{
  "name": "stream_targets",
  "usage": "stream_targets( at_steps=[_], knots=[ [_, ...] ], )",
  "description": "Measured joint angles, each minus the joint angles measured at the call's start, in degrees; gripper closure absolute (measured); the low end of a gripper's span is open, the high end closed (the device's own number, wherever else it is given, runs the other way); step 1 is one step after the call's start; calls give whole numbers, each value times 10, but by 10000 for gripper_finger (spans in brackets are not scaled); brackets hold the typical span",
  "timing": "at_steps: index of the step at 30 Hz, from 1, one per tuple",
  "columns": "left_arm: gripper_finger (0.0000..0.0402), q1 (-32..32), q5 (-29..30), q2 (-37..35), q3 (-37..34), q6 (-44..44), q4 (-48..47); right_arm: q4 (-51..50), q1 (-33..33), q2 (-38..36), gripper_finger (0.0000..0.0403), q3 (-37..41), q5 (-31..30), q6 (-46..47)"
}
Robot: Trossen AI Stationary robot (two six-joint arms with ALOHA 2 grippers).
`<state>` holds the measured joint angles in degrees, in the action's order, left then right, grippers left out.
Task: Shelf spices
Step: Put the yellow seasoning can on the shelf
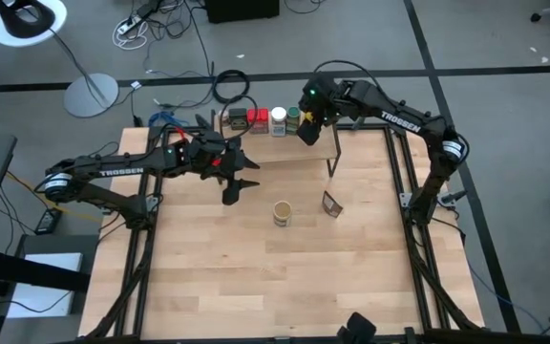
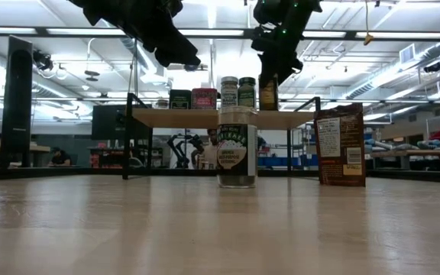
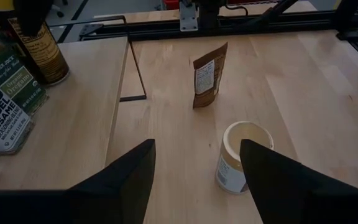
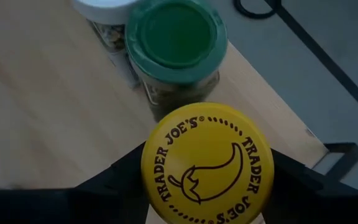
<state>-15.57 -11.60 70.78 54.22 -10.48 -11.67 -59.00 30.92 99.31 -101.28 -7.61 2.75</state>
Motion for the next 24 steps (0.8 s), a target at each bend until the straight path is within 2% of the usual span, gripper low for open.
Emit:
stream_targets(
  at_steps=[4,24],
  knots=[
    [163,0,0,0,0,0,0,4,0,0,176,0,4,-2],
    [163,0,0,0,0,3,-1,8,-1,0,121,-1,3,-19]
  ],
)
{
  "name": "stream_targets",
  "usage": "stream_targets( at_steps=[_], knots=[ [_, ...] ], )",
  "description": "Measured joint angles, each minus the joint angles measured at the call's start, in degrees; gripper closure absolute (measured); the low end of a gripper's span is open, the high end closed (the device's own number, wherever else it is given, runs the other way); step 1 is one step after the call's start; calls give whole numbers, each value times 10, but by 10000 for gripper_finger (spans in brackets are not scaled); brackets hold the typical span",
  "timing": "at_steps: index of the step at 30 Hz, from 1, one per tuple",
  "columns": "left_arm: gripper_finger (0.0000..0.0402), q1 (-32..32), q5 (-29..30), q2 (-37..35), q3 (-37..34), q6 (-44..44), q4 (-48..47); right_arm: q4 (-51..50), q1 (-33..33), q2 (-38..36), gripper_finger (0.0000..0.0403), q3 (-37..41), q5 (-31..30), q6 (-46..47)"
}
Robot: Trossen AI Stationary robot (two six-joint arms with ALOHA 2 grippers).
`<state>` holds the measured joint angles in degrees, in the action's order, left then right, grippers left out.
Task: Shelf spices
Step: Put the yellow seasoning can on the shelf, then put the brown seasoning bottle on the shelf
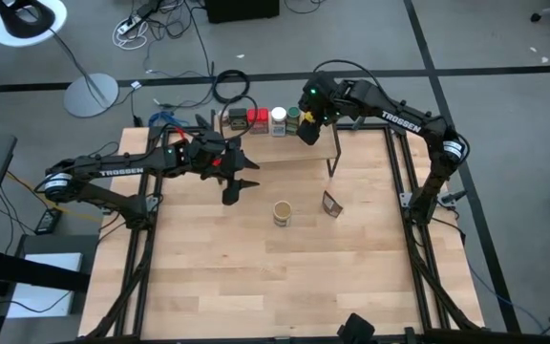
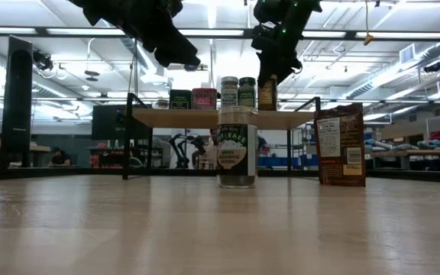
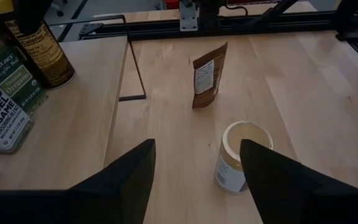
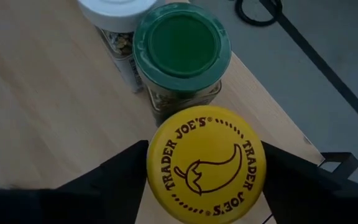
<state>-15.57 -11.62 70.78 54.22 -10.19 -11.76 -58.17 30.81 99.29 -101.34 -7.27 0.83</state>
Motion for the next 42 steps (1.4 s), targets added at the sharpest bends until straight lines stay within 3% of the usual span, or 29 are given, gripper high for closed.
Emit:
stream_targets(
  at_steps=[8,13,26,30,36,38,42],
  knots=[
    [163,0,0,0,0,-4,-2,-2,-1,-2,119,0,-1,0],
    [163,0,0,0,0,-5,0,2,-4,-16,119,0,-32,-3],
    [163,0,0,1,0,-1,13,6,-29,-92,119,0,-58,10],
    [163,0,0,1,0,-1,17,4,-63,-119,120,-1,-36,14],
    [163,0,0,1,0,0,18,-4,-153,-126,132,-1,124,48],
    [163,0,0,1,0,0,23,-13,-197,-112,134,-1,123,42],
    [163,0,0,1,0,2,32,-21,-275,-65,129,-1,60,21]
  ],
)
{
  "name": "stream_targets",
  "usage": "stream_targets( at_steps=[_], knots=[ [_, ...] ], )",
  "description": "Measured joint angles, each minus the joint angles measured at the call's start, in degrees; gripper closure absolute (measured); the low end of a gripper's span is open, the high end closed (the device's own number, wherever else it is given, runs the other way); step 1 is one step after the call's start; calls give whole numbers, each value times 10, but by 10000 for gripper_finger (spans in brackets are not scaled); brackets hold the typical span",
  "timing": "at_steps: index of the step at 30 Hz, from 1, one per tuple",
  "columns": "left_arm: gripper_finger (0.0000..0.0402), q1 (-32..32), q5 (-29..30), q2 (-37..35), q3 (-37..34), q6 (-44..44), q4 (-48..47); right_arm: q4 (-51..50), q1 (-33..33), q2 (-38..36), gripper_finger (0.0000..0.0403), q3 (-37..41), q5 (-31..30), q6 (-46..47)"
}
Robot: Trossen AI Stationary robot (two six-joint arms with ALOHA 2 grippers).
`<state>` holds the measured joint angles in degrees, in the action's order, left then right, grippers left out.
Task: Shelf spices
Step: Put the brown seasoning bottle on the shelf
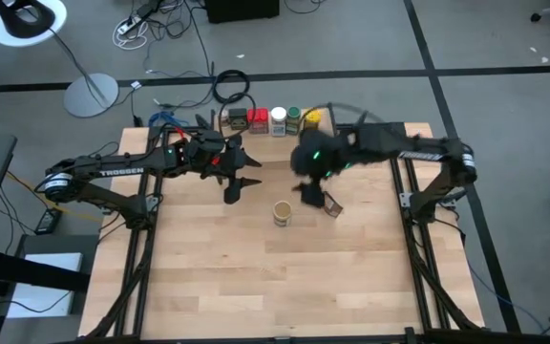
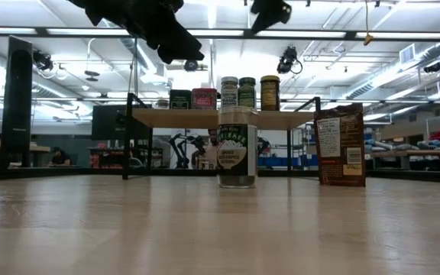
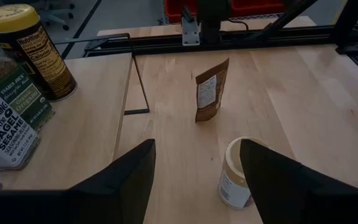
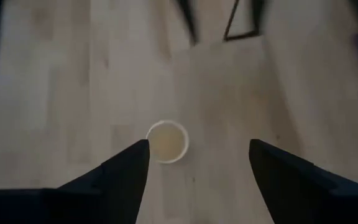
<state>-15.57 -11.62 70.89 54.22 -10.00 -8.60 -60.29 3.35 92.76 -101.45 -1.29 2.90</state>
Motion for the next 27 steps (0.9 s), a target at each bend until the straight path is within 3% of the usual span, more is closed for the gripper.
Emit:
stream_targets(
  at_steps=[5,13,27],
  knots=[
    [163,0,0,0,0,5,1,-35,-45,71,114,0,-19,-2],
    [163,0,0,0,0,15,0,-65,-60,160,94,1,-27,-18],
    [163,0,0,0,0,14,0,18,-46,168,48,1,40,15]
  ],
)
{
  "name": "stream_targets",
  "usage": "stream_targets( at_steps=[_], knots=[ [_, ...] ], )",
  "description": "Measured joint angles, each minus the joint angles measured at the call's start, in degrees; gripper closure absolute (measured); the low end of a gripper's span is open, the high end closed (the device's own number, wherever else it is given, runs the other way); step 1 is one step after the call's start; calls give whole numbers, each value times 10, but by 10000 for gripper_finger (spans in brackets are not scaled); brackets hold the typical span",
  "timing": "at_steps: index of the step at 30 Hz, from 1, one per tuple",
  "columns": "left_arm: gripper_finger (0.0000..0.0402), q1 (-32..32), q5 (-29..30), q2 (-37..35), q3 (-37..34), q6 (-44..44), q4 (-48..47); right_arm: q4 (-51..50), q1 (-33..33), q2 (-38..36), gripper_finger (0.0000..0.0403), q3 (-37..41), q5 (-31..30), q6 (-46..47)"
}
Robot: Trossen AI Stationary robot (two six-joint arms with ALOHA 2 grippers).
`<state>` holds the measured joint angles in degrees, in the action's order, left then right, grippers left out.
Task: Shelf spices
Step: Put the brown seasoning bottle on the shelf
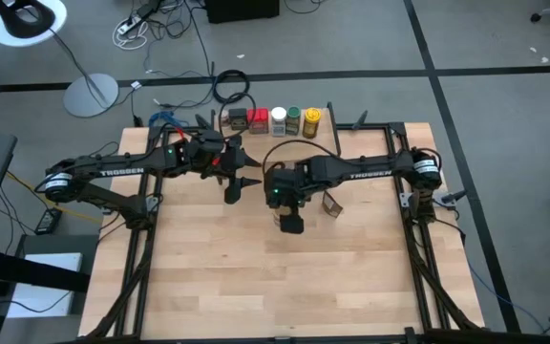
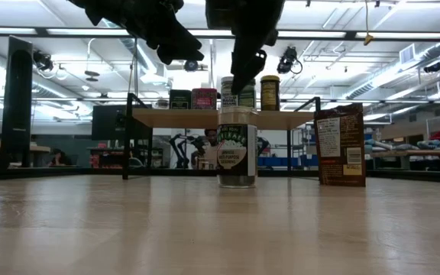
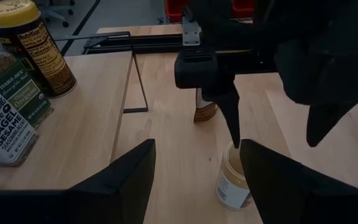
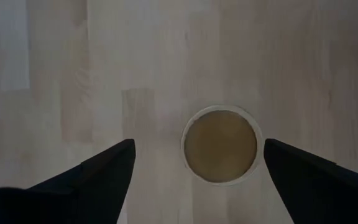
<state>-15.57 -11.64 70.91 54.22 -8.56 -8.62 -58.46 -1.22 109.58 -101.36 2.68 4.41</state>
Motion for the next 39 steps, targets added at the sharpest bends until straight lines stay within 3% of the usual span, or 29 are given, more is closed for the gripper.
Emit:
stream_targets(
  at_steps=[31,39],
  knots=[
    [163,0,0,0,0,-13,-2,16,13,68,49,8,-35,21],
    [163,0,0,0,-1,-10,-9,0,13,84,74,10,-31,28]
  ],
)
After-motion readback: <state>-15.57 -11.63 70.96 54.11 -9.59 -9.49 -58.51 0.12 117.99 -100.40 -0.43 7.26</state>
